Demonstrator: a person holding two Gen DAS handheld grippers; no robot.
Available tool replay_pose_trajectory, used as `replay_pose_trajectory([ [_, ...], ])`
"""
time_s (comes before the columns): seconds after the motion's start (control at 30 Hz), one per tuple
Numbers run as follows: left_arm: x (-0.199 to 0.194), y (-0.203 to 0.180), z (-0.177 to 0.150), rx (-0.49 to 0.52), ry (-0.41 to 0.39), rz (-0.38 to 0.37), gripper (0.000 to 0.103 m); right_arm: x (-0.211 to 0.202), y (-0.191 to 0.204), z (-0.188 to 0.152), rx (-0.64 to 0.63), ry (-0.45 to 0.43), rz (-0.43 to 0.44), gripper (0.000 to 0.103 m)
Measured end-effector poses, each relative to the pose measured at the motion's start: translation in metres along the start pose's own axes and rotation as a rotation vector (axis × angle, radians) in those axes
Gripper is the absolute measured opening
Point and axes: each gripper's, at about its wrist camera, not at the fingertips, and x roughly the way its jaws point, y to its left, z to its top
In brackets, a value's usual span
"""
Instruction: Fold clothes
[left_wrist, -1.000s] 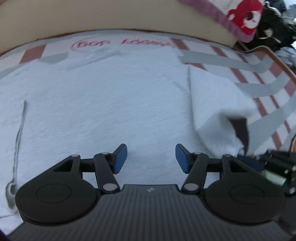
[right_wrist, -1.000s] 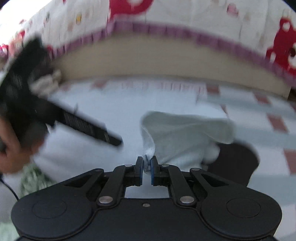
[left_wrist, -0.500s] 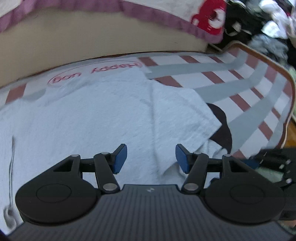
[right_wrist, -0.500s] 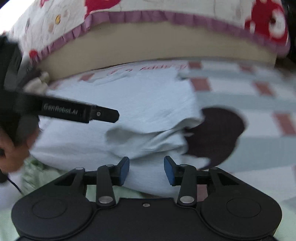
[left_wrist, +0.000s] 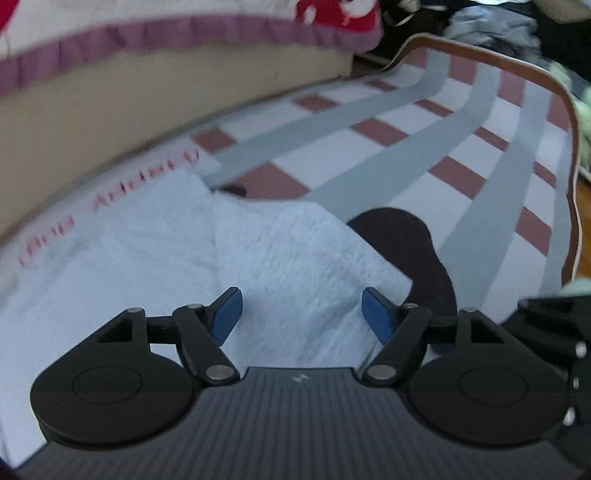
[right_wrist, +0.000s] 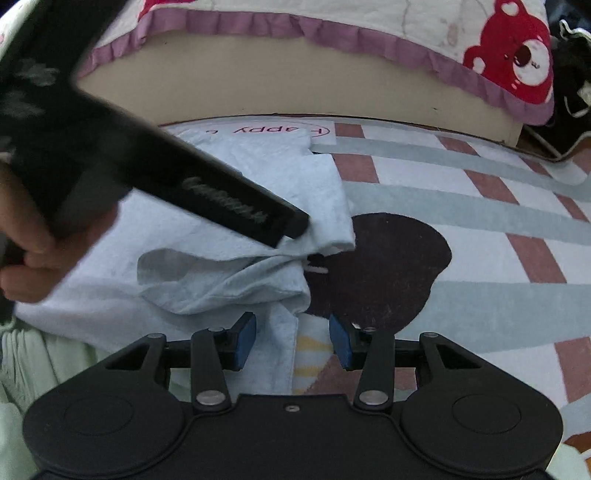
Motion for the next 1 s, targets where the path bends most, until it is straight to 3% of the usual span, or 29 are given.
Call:
replay_pose_trajectory([
  [0.03, 0.004, 0.002, 0.000, -0.011, 0.017, -0.001, 0.009, 0.000, -0.002, -0.001, 0.008, -0.004, 0.005, 0.049],
  [0.07, 0.004, 0.005, -0.001, -0.030, 0.020, -0.003, 0.003, 0.000, -0.004, -0.002, 0.018, -0.009, 0.013, 0.049],
  [0.2, -0.020, 0.041, -0.009, -0.227, -0.057, -0.020, 0.003, 0.000, -0.012, -0.006, 0.055, -0.031, 0.028, 0.043],
  [0.3, -0.044, 0.082, -0.020, -0.420, -0.117, 0.039, 0.003, 0.001, -0.017, -0.008, 0.084, -0.045, 0.032, 0.037],
  [0.4, -0.056, 0.126, -0.038, -0.611, -0.099, 0.141, 0.003, 0.002, -0.020, -0.009, 0.112, -0.050, 0.041, 0.022],
  [0.53, -0.063, 0.153, -0.059, -0.684, -0.047, 0.202, 0.005, 0.003, -0.024, -0.009, 0.147, -0.050, 0.048, 0.020],
  [0.6, -0.066, 0.151, -0.062, -0.674, -0.049, 0.160, 0.012, 0.002, -0.021, -0.008, 0.139, -0.041, 0.045, 0.020],
  [0.67, -0.068, 0.143, -0.060, -0.655, -0.048, 0.089, 0.043, 0.002, -0.017, -0.004, 0.112, -0.031, 0.041, 0.021],
  [0.8, -0.075, 0.117, -0.047, -0.580, -0.096, 0.030, 0.056, 0.002, -0.001, 0.002, 0.013, -0.048, 0.039, 0.024],
  [0.87, -0.073, 0.105, -0.039, -0.541, -0.109, 0.016, 0.075, 0.003, 0.006, 0.006, -0.036, -0.056, 0.037, 0.024],
  [0.93, -0.062, 0.101, -0.030, -0.531, -0.075, 0.019, 0.081, 0.006, 0.005, 0.006, -0.021, -0.048, 0.022, 0.024],
  [1.0, -0.044, 0.102, -0.023, -0.528, -0.017, 0.049, 0.080, 0.007, 0.003, 0.004, -0.002, -0.051, 0.016, 0.020],
])
